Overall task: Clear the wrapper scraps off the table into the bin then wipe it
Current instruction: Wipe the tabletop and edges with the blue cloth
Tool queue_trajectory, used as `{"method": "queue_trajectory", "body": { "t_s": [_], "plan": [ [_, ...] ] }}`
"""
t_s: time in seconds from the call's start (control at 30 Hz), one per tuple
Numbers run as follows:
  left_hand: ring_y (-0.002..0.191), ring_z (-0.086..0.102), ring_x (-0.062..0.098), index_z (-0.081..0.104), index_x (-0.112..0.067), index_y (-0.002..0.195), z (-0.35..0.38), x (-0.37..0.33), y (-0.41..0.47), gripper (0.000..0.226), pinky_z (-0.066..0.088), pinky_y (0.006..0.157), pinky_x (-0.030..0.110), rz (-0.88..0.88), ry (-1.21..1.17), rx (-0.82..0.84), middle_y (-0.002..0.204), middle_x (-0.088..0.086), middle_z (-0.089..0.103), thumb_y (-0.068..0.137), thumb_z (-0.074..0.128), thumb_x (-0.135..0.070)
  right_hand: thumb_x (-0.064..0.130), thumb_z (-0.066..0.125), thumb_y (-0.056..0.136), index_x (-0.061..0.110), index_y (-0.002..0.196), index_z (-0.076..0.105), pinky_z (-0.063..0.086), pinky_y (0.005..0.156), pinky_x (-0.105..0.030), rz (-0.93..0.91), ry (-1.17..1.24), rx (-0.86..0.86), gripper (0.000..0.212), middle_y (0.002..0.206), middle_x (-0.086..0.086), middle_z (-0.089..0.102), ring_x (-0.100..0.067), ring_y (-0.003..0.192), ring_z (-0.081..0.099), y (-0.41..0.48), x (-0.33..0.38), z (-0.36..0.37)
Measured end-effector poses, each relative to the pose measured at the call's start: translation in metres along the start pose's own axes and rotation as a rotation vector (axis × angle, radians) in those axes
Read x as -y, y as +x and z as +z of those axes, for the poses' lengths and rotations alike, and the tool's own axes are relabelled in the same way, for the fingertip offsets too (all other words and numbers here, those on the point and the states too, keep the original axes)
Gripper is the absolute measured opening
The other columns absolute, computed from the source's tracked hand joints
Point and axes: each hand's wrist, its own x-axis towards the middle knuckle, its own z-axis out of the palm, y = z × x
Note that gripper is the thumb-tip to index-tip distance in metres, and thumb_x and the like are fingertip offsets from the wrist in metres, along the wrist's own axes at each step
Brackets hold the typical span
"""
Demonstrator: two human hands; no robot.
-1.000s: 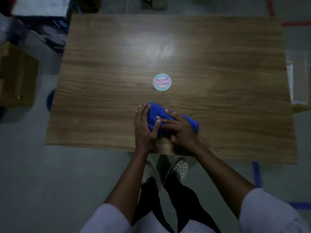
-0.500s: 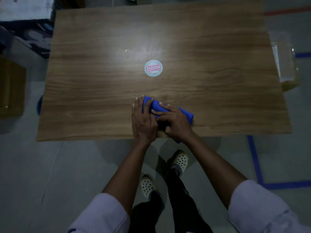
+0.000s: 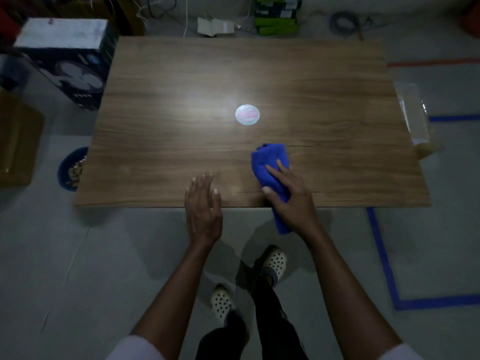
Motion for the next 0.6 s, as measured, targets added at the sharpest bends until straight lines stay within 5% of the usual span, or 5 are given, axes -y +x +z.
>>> {"method": "queue_trajectory", "body": {
  "t_s": [0.1,0.23,0.33,0.47,0.6],
  "plan": [
    [0.145,0.042,0.032,0.058,-0.008,0.142,0.000,0.008,0.028,0.050,0.024,0.122,0.047,0.071,0.054,-0.043,0.148,0.012,0.056,0.103,0.037,-0.033,0.074,0.053,0.079,0.045,0.140,0.056,0.005,0.121,-0.066,-0.007,-0.257,0.171,0.067,0.168,0.009,0.023,-0.017,0.157,0.006,0.012,0.005,0.023],
    [0.146,0.042,0.032,0.059,-0.009,0.141,0.005,0.020,0.072,0.050,0.020,0.124,0.044,0.148,0.120,-0.052,0.148,0.012,0.056,0.103,0.037,-0.033,0.079,0.037,0.082,0.030,0.156,0.037,0.005,0.124,-0.058,0.143,-0.387,0.139,0.089,0.171,-0.003,0.012,-0.023,0.158,0.002,0.026,0.004,0.058],
    [0.149,0.036,0.030,0.055,-0.012,0.145,0.012,0.033,0.099,0.053,0.017,0.124,0.041,0.178,0.135,-0.013,0.152,0.011,0.052,0.103,0.036,-0.038,0.077,0.029,0.093,0.025,0.164,0.012,-0.003,0.126,-0.050,0.164,-0.521,0.128,0.090,0.172,-0.006,-0.004,-0.023,0.157,-0.009,0.033,0.005,0.090],
    [0.154,0.028,0.025,0.044,-0.012,0.154,0.017,0.038,0.106,0.061,0.007,0.125,0.032,0.183,0.059,0.032,0.160,0.007,0.042,0.102,0.036,-0.044,0.062,0.016,0.102,0.014,0.164,0.010,0.000,0.126,-0.052,0.150,-0.642,-0.012,0.078,0.172,-0.007,-0.005,-0.026,0.158,-0.009,0.062,0.019,0.136],
    [0.155,0.023,0.026,0.041,-0.007,0.155,0.001,0.039,0.104,0.062,0.011,0.128,0.036,0.150,-0.178,0.042,0.163,0.011,0.037,0.102,0.043,-0.040,0.043,0.033,0.104,0.021,0.164,0.010,0.005,0.124,-0.056,-0.182,-0.735,0.188,0.069,0.172,0.001,-0.004,-0.026,0.158,-0.008,0.068,0.043,0.176]
  ]
}}
